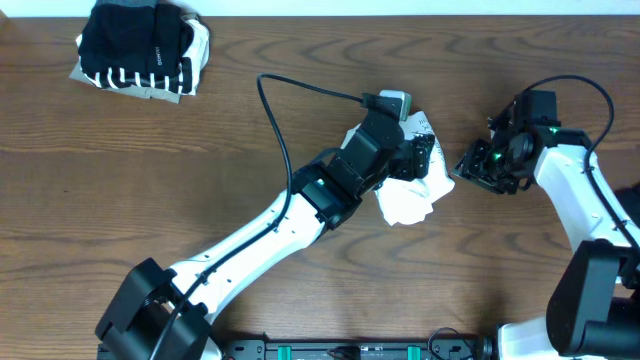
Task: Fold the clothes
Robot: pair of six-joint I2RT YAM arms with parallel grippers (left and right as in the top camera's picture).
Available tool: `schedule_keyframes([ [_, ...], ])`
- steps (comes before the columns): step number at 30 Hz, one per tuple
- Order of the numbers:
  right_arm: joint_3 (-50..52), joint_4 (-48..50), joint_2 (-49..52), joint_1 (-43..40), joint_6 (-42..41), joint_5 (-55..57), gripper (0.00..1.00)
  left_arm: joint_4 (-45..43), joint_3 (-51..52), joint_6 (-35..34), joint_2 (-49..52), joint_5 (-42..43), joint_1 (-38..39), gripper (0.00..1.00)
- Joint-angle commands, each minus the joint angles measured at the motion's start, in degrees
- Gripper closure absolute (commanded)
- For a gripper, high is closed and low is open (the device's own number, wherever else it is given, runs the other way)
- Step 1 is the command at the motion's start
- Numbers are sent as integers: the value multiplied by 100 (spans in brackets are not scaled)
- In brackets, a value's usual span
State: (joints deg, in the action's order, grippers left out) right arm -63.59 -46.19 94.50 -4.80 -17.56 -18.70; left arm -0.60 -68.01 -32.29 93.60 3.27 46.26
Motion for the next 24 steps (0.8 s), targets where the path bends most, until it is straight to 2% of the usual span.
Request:
schedule_keyframes([
  [1,-55,2,-391,11,518,-120,58,92,-111,114,-216,-13,-308,23],
  [3,-55,0,-616,11,710,-105,57,289,-111,107,-476,-17,-627,23],
  [8,-55,76,-1047,107,1152,-81,55,1250,-111,-424,-1082,-219,-1609,23],
  [13,-55,286,-1141,750,1567,0,56,2031,-111,-428,-1292,-225,-2177,23],
  [18,-90,404,-1137,2074,1596,1314,55,2538,-111,-586,-1235,-295,-2450,23],
  [24,-146,496,-1119,3797,1598,3626,50,3058,-111,-835,-1226,-289,-2887,23],
])
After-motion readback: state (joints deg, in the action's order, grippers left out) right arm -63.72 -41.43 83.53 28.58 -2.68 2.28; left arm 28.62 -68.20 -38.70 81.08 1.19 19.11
